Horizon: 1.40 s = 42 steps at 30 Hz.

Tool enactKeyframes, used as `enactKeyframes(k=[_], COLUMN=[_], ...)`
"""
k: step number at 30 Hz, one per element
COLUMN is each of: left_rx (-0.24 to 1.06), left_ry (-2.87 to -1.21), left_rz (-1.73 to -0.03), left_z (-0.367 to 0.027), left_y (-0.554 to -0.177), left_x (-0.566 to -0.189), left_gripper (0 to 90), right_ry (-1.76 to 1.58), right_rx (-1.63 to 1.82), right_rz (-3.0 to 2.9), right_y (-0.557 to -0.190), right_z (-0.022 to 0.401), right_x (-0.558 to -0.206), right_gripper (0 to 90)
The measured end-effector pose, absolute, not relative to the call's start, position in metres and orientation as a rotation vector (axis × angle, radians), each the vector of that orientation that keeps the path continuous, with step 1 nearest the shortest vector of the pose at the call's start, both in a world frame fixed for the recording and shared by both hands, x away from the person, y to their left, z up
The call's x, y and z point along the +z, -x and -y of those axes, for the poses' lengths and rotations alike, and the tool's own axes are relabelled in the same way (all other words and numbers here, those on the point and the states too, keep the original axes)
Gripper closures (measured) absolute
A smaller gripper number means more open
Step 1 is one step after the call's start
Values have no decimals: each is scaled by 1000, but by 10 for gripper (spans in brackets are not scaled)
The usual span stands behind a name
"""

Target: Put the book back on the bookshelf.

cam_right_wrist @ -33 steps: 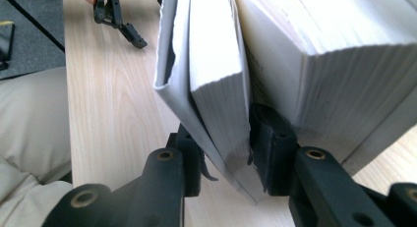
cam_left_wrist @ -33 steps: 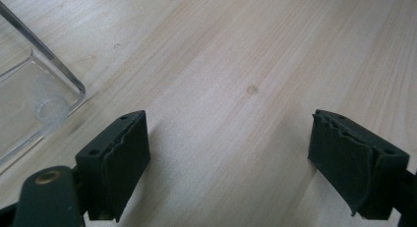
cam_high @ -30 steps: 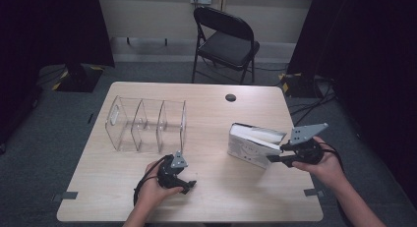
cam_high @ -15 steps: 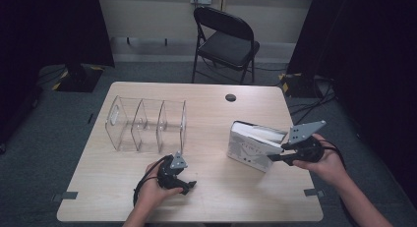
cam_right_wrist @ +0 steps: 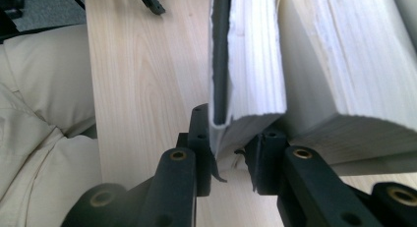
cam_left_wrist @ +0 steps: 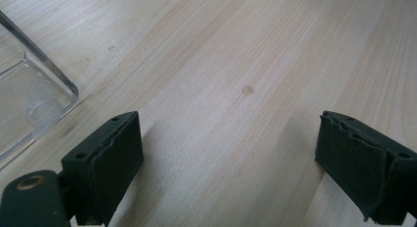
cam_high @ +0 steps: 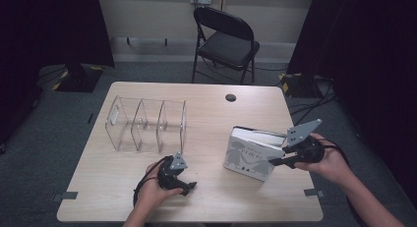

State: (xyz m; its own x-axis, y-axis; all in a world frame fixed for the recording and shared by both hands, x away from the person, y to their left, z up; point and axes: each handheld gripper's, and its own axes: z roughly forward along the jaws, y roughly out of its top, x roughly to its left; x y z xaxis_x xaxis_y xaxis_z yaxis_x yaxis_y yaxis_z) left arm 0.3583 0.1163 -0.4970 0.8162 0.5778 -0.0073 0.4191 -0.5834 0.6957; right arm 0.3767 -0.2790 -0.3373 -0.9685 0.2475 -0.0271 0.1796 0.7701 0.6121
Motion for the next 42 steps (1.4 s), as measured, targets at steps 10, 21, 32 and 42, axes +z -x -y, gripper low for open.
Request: enactKeyframes(k=[10,21,32,42], left_rx=[284,278,282,278], left_ry=[-2276,-2279,-2267,-2256], left_rz=[-729,-717,-696,-708], left_z=[-116,-113,-114,-111], left_y=[-358,-358,-358,-360], left_x=[-497,-499,-502,-502], left_gripper=[99,40,0,0], right_ry=[-325,-268,-246,-266], right_rx=[875,892,891,876], right_rz=[-2895,-2924,-2944,-2938], right_y=[-381,-377,-378,-379], right_z=[273,269,265,265], right_x=[-332,-332,-332,-331], right_gripper=[752,749,750,750])
